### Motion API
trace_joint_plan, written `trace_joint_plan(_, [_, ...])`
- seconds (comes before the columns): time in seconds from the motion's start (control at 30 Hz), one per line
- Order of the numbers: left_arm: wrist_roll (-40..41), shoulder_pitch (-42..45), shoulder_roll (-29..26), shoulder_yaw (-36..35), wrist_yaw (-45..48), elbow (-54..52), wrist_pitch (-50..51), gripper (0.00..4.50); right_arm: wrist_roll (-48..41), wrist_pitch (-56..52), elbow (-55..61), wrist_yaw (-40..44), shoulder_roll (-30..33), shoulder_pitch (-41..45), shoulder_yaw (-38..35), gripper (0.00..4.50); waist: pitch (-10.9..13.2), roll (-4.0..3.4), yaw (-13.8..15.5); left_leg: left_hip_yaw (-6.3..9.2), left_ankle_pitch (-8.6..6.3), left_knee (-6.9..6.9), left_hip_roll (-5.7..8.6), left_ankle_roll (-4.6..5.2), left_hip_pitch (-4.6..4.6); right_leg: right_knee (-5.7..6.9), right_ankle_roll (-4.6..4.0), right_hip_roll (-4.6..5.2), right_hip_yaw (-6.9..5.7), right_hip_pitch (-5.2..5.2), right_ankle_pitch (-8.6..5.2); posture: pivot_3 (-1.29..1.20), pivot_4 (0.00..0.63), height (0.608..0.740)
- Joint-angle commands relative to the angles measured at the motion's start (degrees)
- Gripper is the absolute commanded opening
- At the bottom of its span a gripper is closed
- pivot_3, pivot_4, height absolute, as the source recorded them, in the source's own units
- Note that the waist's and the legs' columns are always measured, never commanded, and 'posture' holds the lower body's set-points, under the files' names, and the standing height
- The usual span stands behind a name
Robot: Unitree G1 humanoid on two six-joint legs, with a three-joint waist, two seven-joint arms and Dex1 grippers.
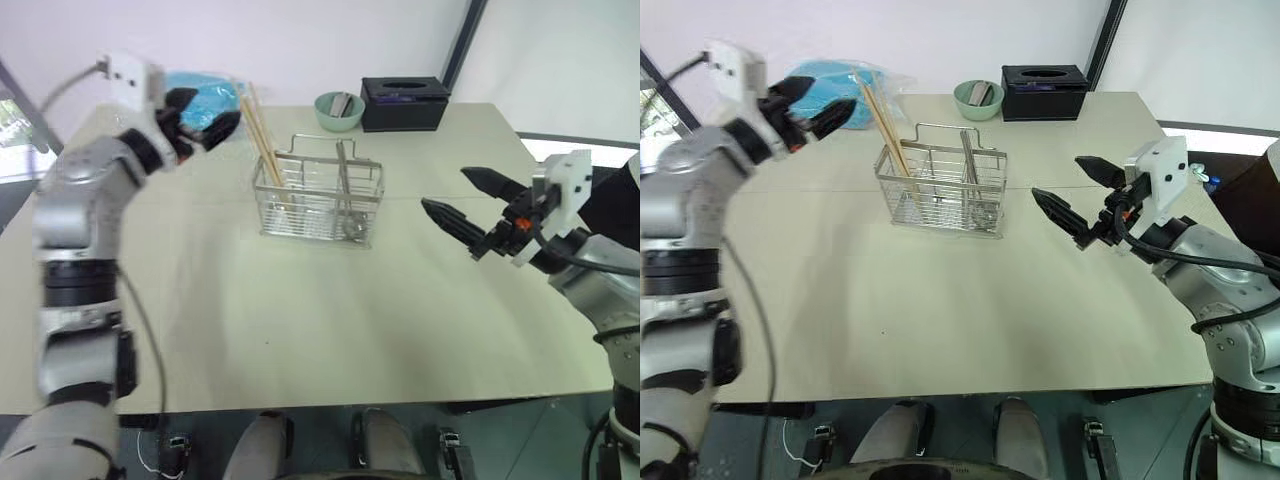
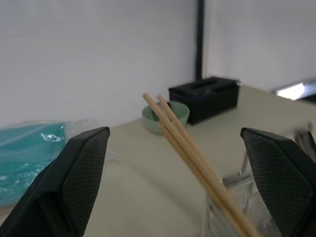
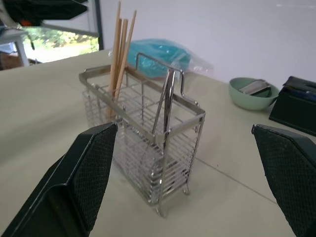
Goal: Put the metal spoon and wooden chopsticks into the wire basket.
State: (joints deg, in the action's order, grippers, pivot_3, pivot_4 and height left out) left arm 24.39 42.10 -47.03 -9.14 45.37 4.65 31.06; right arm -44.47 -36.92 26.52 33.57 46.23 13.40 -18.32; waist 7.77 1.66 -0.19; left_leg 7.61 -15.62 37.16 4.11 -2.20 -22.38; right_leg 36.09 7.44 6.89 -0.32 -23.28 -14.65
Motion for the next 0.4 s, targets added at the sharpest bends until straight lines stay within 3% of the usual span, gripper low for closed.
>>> trace_joint_plan(0.03, [1.26,-5.38,-8.1,-1.57,11.85,-5.24,-2.07,4.48,1.93,2.83,-2.54,7.28,3.24,-0.74,-0.96,4.5,0.02,-0.04,-0.17,0.0,0.0,-0.01,-0.01,0.0,0.0,-0.03,-0.01,0.01,0.0,0.0,0.0,0.0,0.15,0.654])
trace_joint_plan(0.17, [5.82,-11.61,-14.05,-7.18,17.17,-9.59,1.81,4.48,3.14,4.35,-4.72,13.8,5.61,-1.19,0.01,4.5,0.05,-0.05,0.7,0.03,-0.01,0.04,-0.01,0.01,-0.02,-0.07,-0.2,0.12,-0.02,0.07,-0.11,0.0,0.15,0.654])
trace_joint_plan(0.4, [5.48,-15.9,-15.0,-9.74,14.85,-15.07,2.73,4.48,4.46,5.81,-5.26,15.12,2.87,1.42,2.94,4.5,0.06,-0.06,0.85,0.03,-0.01,0.04,-0.03,0.02,0.01,-0.09,-0.22,0.15,-0.01,0.09,-0.13,0.0,0.15,0.654])
